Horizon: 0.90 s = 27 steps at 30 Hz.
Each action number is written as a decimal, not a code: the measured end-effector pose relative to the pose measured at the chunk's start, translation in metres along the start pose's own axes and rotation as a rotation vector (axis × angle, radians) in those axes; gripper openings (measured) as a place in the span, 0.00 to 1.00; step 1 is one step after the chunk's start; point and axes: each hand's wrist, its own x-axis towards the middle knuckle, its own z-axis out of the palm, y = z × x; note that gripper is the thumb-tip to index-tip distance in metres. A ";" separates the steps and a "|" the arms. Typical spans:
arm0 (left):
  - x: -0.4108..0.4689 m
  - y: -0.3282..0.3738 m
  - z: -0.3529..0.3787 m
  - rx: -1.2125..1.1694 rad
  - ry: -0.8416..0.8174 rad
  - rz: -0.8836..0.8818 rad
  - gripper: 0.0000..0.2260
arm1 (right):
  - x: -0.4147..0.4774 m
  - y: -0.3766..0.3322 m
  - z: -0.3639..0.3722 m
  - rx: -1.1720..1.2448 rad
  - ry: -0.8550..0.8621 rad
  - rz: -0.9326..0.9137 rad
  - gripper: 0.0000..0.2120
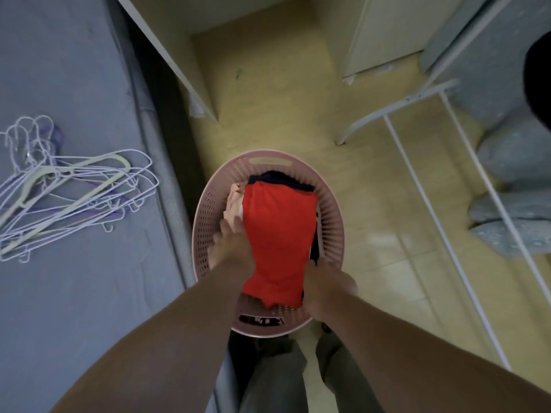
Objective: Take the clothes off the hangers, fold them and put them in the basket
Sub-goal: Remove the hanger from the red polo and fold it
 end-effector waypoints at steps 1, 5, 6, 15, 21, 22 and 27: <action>0.002 0.005 0.000 0.112 0.058 0.119 0.44 | 0.005 -0.004 -0.003 -0.042 0.017 -0.038 0.25; 0.033 0.017 0.003 0.463 0.229 0.501 0.46 | 0.045 -0.020 -0.011 -0.214 0.105 -0.094 0.33; 0.043 0.022 0.003 0.522 0.251 0.548 0.46 | 0.056 -0.022 -0.014 -0.262 0.114 -0.092 0.37; 0.149 0.014 0.043 0.683 0.235 0.558 0.70 | 0.171 -0.016 0.019 -0.324 0.182 0.008 0.55; 0.161 0.017 0.058 0.685 0.246 0.559 0.72 | 0.190 -0.013 0.044 -0.348 0.220 0.037 0.54; 0.158 0.019 0.056 0.699 0.235 0.556 0.72 | 0.186 -0.014 0.040 -0.355 0.210 0.026 0.53; 0.089 0.008 0.020 0.656 0.173 0.521 0.64 | 0.113 -0.022 0.011 -0.355 0.168 -0.041 0.47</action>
